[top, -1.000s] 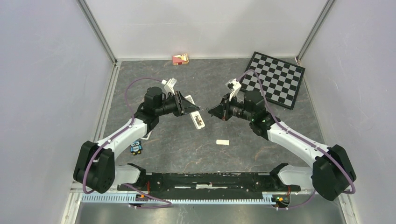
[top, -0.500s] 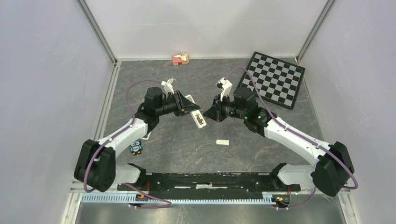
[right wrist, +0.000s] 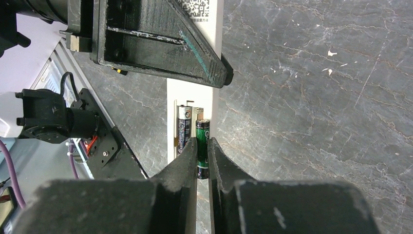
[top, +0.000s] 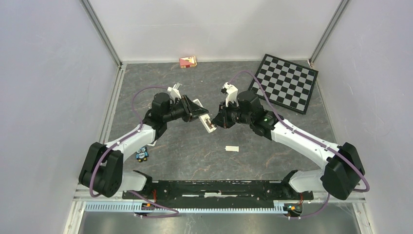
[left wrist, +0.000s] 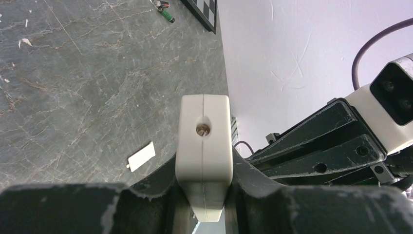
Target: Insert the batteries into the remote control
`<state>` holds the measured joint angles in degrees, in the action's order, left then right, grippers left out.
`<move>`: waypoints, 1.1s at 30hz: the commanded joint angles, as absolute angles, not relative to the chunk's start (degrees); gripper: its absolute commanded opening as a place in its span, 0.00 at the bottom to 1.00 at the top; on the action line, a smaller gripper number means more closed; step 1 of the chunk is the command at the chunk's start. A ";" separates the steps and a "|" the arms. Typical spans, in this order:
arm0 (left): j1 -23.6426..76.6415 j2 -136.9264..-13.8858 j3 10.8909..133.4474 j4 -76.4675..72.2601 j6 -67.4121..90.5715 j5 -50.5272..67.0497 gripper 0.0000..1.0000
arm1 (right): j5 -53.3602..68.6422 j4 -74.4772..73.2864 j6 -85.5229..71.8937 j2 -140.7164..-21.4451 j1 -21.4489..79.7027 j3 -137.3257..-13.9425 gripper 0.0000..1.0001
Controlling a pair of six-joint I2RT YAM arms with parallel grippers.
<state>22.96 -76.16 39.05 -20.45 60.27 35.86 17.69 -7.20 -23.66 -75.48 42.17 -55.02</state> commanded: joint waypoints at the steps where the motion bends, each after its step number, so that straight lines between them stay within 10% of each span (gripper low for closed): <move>1: 23.11 -76.66 39.11 -26.04 63.04 35.98 0.02 | 16.74 -6.84 -22.68 -76.23 42.54 -57.16 0.14; 16: 23.11 -79.11 38.15 -31.54 65.97 35.84 0.02 | 17.66 -8.45 -22.59 -77.39 42.80 -56.83 0.13; 33: 22.96 -81.17 38.63 -31.95 68.37 37.18 0.02 | 15.32 -5.85 -25.05 -76.26 42.89 -57.24 0.36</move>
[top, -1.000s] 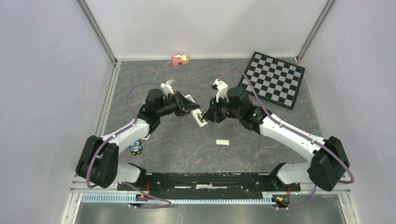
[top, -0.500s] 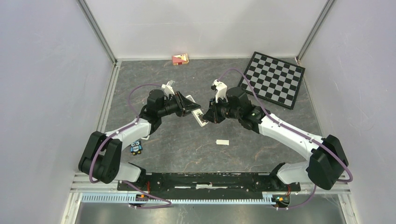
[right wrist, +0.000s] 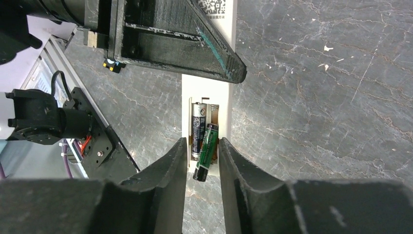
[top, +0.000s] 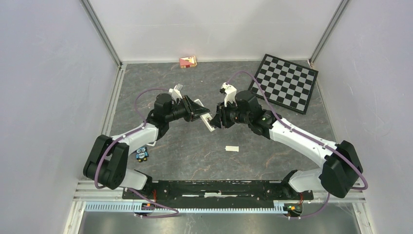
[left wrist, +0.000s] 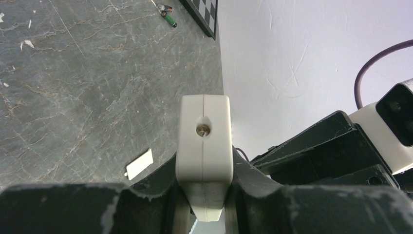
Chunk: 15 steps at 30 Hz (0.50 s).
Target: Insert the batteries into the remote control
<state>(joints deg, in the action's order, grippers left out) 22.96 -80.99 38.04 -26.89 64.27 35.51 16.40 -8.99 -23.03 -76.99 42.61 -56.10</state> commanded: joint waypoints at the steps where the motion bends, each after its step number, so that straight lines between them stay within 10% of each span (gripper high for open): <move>1: 22.86 -81.36 38.50 -32.35 69.29 37.58 0.02 | 15.06 -4.70 -25.79 -75.61 42.81 -56.93 0.39; 15: 22.58 -79.44 32.46 -47.64 92.08 37.02 0.02 | 10.85 17.72 -32.60 -60.03 42.80 -42.85 0.81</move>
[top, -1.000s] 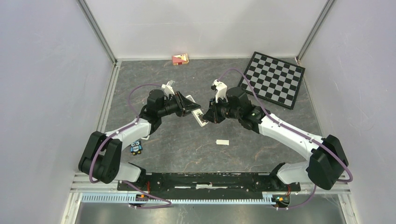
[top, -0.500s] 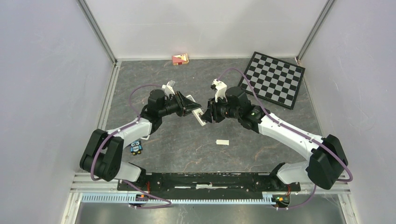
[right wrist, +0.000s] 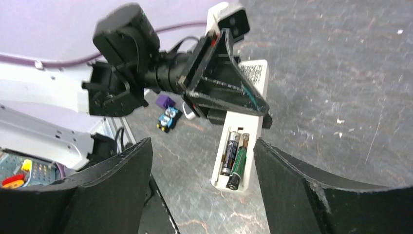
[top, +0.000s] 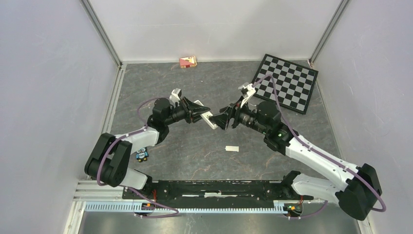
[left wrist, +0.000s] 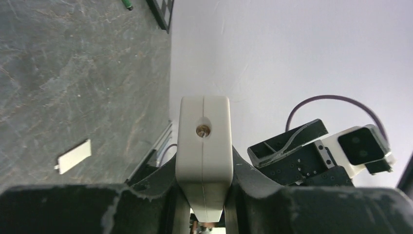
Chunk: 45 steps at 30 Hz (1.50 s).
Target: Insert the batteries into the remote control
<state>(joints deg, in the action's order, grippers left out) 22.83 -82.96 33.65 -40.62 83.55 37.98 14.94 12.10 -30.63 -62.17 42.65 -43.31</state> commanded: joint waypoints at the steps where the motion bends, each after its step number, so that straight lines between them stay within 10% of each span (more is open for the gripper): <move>1: 22.51 -78.62 32.06 -48.13 92.78 36.39 0.02 | 9.90 18.55 -33.75 -59.25 42.80 -41.99 0.82; 20: 24.71 -67.19 30.16 -46.57 101.64 27.63 0.02 | 6.20 52.04 -51.87 -58.00 42.80 -27.55 0.95; 45: 26.09 -66.58 30.38 -48.14 101.25 27.44 0.02 | 7.84 40.86 -55.16 -64.26 42.88 -32.91 0.66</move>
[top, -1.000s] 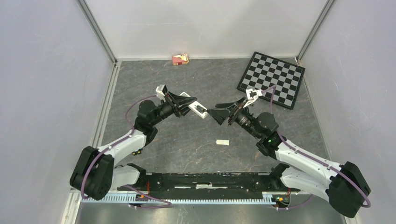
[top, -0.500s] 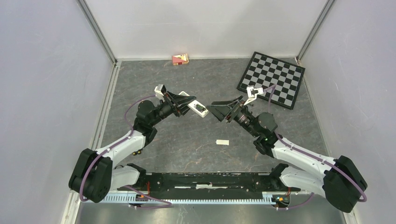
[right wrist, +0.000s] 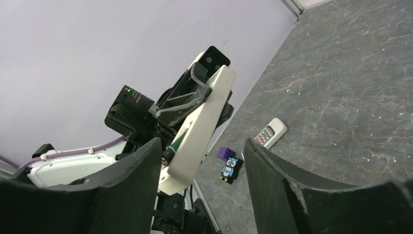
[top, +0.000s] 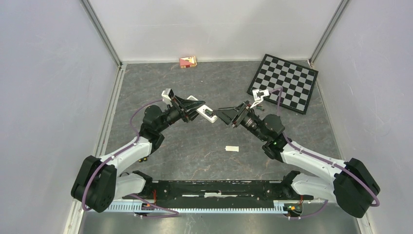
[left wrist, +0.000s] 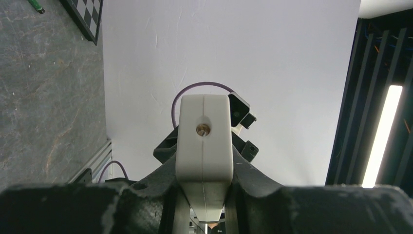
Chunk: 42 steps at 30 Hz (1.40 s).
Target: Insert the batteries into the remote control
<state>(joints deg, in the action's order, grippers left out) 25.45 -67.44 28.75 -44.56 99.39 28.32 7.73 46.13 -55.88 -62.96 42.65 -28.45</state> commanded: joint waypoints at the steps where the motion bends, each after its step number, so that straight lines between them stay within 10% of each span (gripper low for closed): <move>1: 26.18 -66.56 30.38 -48.85 101.39 27.49 0.02 | 7.51 39.20 -54.77 -64.52 42.89 -33.21 0.64; 11: 26.46 -66.17 32.01 -50.05 100.08 28.58 0.02 | 3.55 32.27 -51.41 -64.63 43.25 -31.50 0.56; 27: 26.46 -66.27 30.55 -49.57 98.77 29.36 0.02 | 0.57 43.09 -56.65 -59.89 43.24 -28.00 0.94; 42: 26.46 -67.32 30.67 -50.27 99.12 29.89 0.02 | 10.91 56.28 -54.68 -62.26 43.50 -26.01 0.97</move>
